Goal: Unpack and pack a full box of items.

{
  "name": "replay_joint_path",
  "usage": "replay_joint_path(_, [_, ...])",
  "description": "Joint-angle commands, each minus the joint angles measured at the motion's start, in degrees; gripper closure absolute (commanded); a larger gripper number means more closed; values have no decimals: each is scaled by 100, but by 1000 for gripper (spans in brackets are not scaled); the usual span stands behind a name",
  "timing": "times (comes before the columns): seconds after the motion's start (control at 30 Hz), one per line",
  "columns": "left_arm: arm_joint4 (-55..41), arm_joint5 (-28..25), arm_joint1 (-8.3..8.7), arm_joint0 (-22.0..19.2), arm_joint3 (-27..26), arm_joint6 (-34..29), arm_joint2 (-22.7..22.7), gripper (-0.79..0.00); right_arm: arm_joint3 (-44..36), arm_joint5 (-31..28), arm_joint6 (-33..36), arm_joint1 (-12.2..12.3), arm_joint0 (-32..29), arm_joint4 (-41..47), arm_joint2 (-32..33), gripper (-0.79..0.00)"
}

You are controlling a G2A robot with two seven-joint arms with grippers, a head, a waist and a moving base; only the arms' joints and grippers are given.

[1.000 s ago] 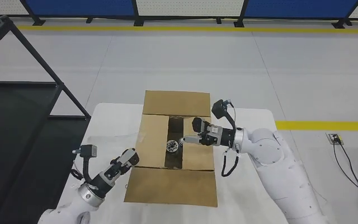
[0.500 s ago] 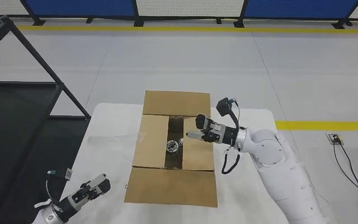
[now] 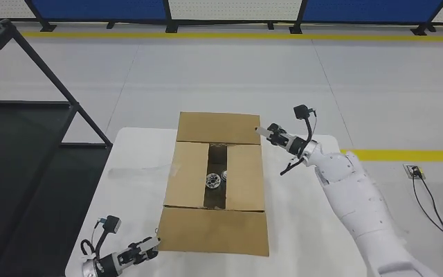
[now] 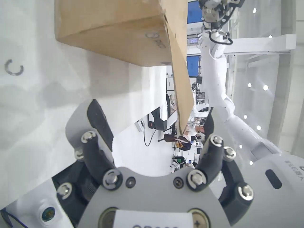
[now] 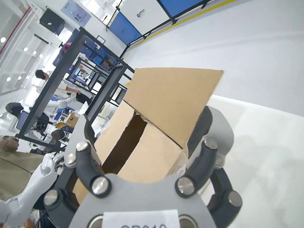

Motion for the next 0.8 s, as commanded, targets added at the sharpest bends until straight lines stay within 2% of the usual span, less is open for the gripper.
replay_joint_path(0.0, [-61, -11, 17, 18, -36, -105, 41, -785, 392, 54, -224, -85, 176, -44, -149, -785])
replay_joint_path(0.2, [-116, -122, 56, 94, -147, -247, 189, -785, 1170, 76, -612, -346, 510, -7, -495, -785])
replay_joint_path(0.3, [-231, -104, 73, 117, -209, -274, 235, -785, 1489, -58, -526, -458, 635, 224, -558, -785])
replay_joint_path(0.53, [-248, -207, 93, 213, -490, 146, 282, -785, 1950, -840, -12, -604, 818, 1079, -437, -785])
replay_joint_path(0.77, [-471, -162, 106, 215, -708, 552, 306, -785, 2131, -1306, 620, -601, 932, 1672, -260, -785])
